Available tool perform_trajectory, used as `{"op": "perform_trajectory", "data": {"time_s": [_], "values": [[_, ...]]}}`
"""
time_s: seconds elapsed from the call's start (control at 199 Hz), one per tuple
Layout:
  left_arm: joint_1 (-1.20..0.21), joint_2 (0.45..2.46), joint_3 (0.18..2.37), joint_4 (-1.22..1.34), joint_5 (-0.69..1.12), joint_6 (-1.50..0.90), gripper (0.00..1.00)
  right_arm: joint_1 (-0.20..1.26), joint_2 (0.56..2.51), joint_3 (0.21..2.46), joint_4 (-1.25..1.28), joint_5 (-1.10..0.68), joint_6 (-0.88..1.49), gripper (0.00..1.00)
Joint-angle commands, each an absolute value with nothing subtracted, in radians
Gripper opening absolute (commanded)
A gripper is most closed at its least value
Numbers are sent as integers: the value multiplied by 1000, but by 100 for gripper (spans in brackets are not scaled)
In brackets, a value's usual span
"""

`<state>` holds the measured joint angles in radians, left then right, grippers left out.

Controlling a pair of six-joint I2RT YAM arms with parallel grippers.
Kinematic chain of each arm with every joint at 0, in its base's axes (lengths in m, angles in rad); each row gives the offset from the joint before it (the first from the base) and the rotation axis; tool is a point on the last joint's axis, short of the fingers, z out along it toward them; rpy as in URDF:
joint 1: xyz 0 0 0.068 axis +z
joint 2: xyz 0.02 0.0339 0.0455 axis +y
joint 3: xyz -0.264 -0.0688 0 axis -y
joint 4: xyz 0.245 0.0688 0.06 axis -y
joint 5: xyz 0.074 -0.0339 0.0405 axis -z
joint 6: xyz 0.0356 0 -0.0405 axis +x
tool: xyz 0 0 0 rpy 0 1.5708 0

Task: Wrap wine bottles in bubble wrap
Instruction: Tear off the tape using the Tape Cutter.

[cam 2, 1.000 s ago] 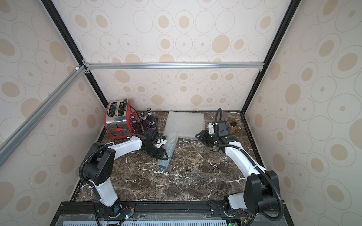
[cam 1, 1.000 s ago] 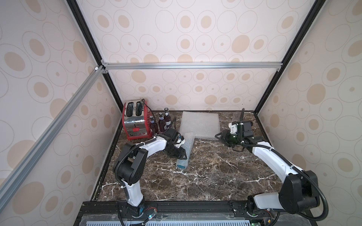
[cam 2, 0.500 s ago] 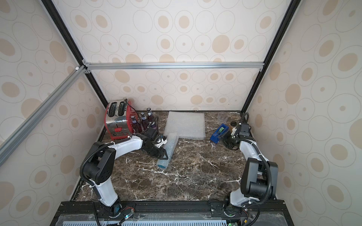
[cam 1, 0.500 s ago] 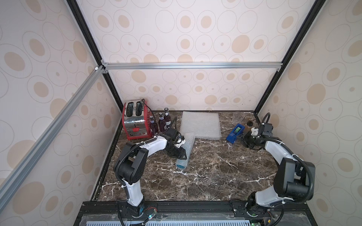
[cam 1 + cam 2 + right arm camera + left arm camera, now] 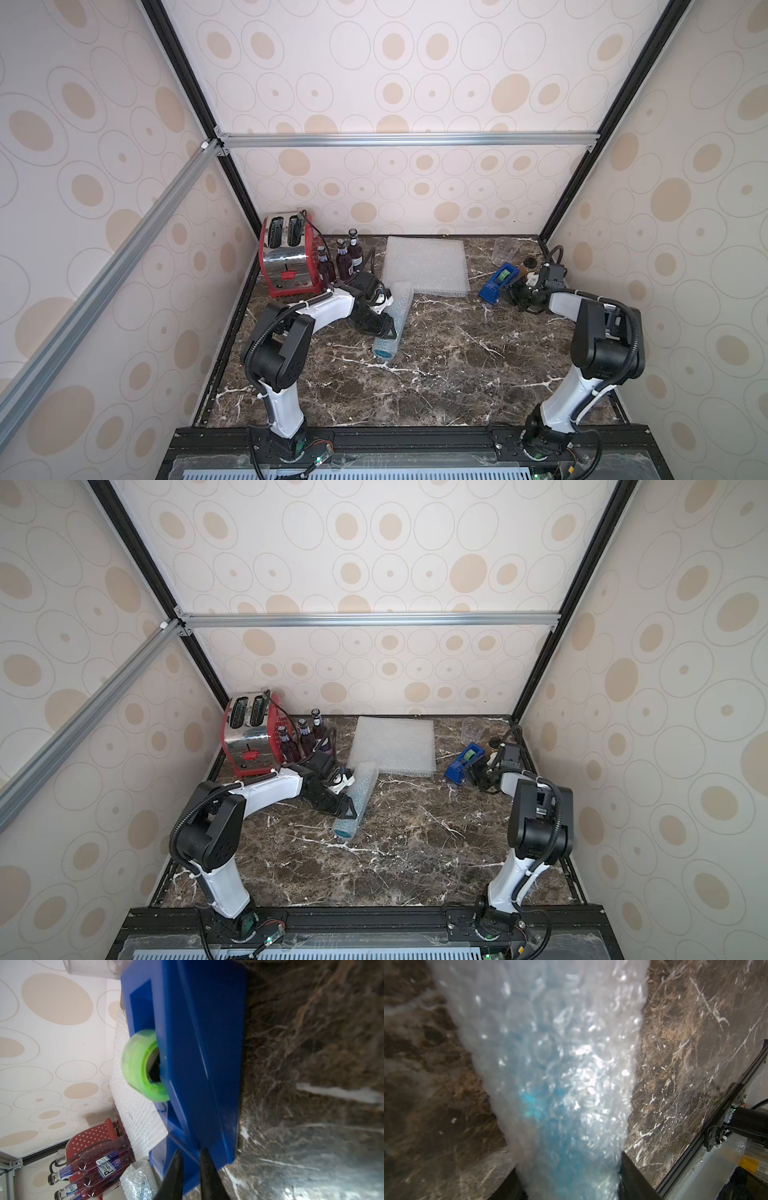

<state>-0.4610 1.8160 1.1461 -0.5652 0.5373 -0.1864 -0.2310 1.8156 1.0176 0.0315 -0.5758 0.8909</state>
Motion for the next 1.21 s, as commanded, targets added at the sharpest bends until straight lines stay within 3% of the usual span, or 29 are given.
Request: {"op": "perform_trajectory", "data": {"time_s": [0.0, 0.447, 1.2], "values": [[-459, 1847, 1117, -640, 423, -171, 57, -233, 1825, 1053, 95, -622, 938, 19], [-463, 1865, 1124, -640, 420, -169, 57, -233, 1798, 1043, 101, -608, 947, 25], [-473, 1882, 1124, -639, 419, -167, 57, -218, 1895, 1048, 214, -613, 1018, 23]]}}
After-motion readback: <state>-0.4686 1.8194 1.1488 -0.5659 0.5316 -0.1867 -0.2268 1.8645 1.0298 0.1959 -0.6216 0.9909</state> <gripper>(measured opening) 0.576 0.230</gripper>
